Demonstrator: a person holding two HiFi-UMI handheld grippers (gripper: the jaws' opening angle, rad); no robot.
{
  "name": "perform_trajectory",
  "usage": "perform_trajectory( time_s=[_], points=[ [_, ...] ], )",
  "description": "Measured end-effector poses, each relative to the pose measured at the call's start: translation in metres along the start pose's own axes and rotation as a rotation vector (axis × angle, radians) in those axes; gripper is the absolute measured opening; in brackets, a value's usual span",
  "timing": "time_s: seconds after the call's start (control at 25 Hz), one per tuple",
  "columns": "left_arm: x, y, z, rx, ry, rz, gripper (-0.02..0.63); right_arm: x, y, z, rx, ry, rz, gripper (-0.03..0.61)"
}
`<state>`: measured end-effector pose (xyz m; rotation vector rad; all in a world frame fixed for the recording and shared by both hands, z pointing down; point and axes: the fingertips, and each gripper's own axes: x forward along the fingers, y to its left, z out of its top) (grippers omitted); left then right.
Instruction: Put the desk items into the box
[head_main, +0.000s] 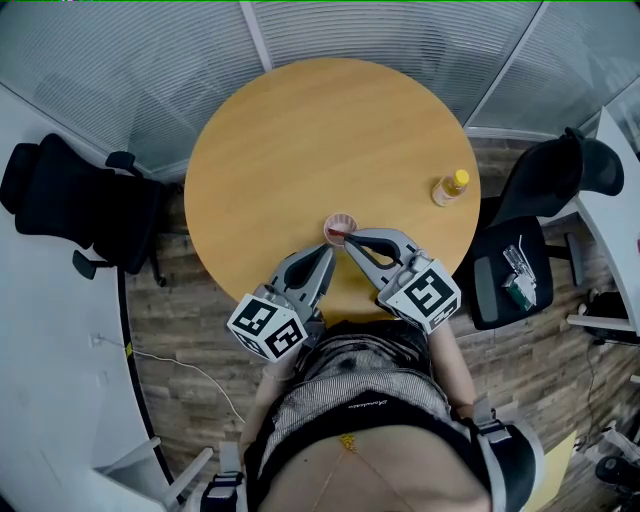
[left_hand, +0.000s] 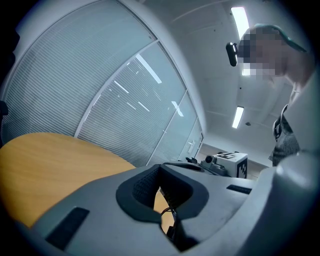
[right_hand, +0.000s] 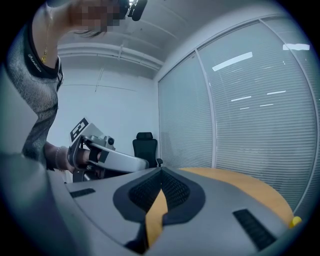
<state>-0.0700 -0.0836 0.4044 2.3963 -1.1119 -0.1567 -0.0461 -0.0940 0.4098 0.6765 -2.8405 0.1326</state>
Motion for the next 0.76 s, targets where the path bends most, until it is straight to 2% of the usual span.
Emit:
perform_trajectory(
  time_s=[0.76],
  points=[
    [-0.0072, 0.0001, -0.0020, 0.002, 0.003, 0.004, 0.002, -0.0037, 0.0024, -0.0026, 0.004, 0.013, -0.030, 0.023]
  ],
)
